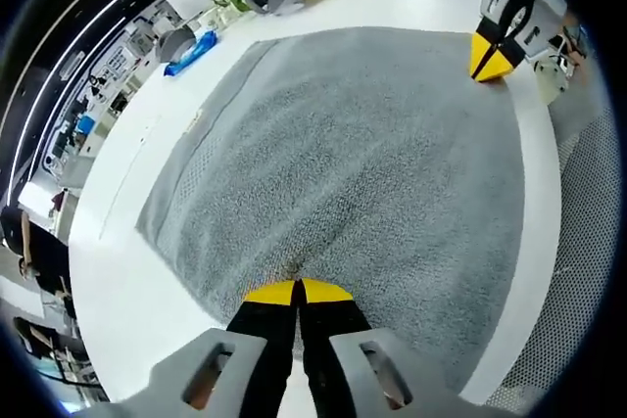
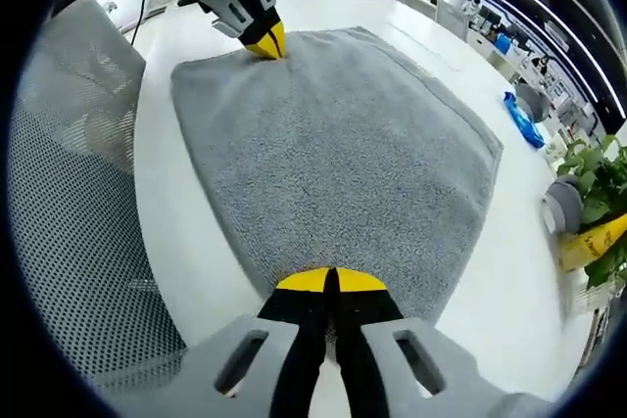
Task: Fold the towel on the table until its edges align and the towel forms a compact rectangular stack.
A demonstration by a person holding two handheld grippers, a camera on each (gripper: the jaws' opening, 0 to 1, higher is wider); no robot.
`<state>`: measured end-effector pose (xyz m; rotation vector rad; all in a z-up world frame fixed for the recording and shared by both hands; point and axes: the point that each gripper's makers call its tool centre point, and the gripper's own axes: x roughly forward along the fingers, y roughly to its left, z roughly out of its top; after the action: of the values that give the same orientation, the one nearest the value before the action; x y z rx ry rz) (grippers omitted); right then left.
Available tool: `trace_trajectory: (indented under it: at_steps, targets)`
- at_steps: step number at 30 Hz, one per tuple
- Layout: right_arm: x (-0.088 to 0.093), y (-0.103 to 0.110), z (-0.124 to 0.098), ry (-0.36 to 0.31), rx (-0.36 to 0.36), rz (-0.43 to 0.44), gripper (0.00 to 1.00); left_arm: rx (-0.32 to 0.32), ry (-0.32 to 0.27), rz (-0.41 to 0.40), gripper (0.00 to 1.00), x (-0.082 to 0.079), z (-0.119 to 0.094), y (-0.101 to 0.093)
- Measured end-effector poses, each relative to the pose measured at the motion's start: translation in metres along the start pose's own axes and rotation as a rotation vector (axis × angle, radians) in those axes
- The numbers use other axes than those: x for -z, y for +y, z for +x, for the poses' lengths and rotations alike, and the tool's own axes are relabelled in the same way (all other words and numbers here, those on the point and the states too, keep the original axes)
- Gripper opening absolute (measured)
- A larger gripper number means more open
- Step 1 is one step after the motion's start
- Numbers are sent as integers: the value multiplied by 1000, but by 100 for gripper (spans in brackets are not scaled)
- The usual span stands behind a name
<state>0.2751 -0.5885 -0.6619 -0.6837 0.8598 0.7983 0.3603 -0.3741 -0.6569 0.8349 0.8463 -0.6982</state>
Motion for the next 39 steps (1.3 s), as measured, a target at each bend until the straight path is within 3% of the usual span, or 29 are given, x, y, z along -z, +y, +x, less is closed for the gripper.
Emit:
trace_trajectory:
  at_steps: [6,9,13,16,22,24,27,28,30,31,33,34,37,39]
  targets:
    - [-3,3,1,-24,-37,-24,0,-6,10,-58,1,-2,4,5]
    - [-3,3,1,-12,-74,-44,0,-1,59,46,1,-3,4,4]
    - [-4,5,1,-7,-75,-117,0,0,62,36,1,-3,4,4]
    - [-4,6,1,-25,-48,-183,0,1,36,-27,1,-2,4,5]
    - [-4,7,0,-71,-17,-187,0,-55,-66,-95,1,0,1,5]
    - [-6,6,0,-106,-1,-142,0,-44,-99,-159,1,0,0,3]
    - [-5,5,-1,-141,-9,-129,0,-43,-117,-157,1,1,0,6]
    - [-6,5,-1,-156,-19,-83,0,-39,-123,-151,1,1,-1,5]
    - [-7,4,-1,-174,-43,6,0,-20,-104,-130,1,3,-5,1]
    - [-7,4,-1,-190,-51,43,0,36,-108,-142,1,1,-12,-10]
    - [-7,2,-2,-230,-68,155,0,138,-209,-119,1,-15,-28,-29]
    - [-7,2,-2,-248,-73,168,0,145,-221,-104,1,-15,-35,-34]
    - [-4,1,-3,-278,-71,151,0,284,-230,-62,6,-4,-53,-70]
    - [-5,2,-4,-288,-76,149,0,284,-245,-67,11,4,-58,-74]
